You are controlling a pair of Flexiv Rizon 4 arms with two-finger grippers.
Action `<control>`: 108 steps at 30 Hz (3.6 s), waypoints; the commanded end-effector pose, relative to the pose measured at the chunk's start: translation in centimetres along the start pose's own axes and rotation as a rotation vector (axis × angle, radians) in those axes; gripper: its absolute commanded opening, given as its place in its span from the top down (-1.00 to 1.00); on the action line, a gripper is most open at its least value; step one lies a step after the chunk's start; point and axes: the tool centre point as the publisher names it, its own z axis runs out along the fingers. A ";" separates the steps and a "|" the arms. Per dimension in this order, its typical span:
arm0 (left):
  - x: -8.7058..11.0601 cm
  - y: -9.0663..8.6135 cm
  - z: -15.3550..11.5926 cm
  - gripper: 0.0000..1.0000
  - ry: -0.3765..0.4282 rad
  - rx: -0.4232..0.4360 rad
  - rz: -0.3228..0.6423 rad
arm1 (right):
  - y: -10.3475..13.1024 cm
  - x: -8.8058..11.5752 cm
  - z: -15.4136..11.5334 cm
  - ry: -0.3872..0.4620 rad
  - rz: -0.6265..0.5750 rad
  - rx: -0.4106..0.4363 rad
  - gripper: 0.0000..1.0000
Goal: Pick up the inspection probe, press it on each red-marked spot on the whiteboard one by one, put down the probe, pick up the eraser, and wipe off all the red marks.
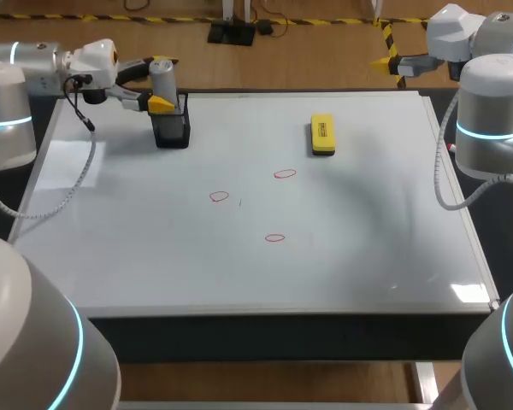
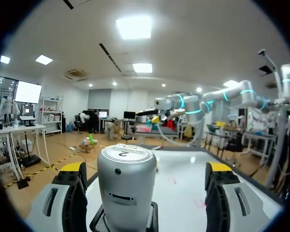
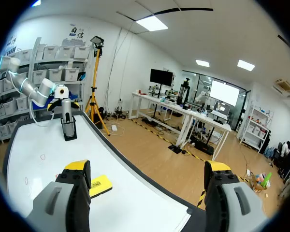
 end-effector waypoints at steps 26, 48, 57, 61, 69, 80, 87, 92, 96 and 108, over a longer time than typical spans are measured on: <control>-0.7 0.4 0.2 0.47 0.048 0.012 0.004 | 0.0 0.0 0.0 0.001 0.000 0.000 -1.00; -0.5 -0.7 0.0 1.00 0.070 0.009 0.039 | 0.0 0.0 0.0 0.001 0.000 0.000 -1.00; -0.5 -2.1 -0.2 1.00 0.075 0.012 0.060 | 0.0 0.0 0.0 0.001 0.000 0.000 -1.00; -0.2 -3.2 -0.2 1.00 0.071 0.008 0.069 | 0.0 0.0 0.0 0.001 0.000 0.000 -1.00; 0.4 -5.4 0.1 1.00 0.081 0.014 0.108 | 0.0 0.0 0.0 0.001 0.000 0.000 -1.00; 0.9 -7.2 0.1 1.00 0.078 0.044 0.128 | 0.0 0.0 0.0 0.001 0.000 0.000 -1.00; 1.1 -8.8 0.3 1.00 0.072 0.026 0.130 | 0.0 0.0 0.0 0.001 0.000 0.000 -1.00; 1.0 -9.7 0.3 1.00 0.044 0.042 0.116 | 0.0 0.0 0.0 0.001 0.000 0.000 -1.00; 1.0 -10.5 0.4 1.00 0.025 0.029 0.113 | 0.0 0.0 0.0 0.001 0.000 0.000 -1.00; 2.6 -12.3 -0.4 1.00 0.011 0.044 0.148 | 0.0 0.0 0.0 0.001 0.000 0.000 -1.00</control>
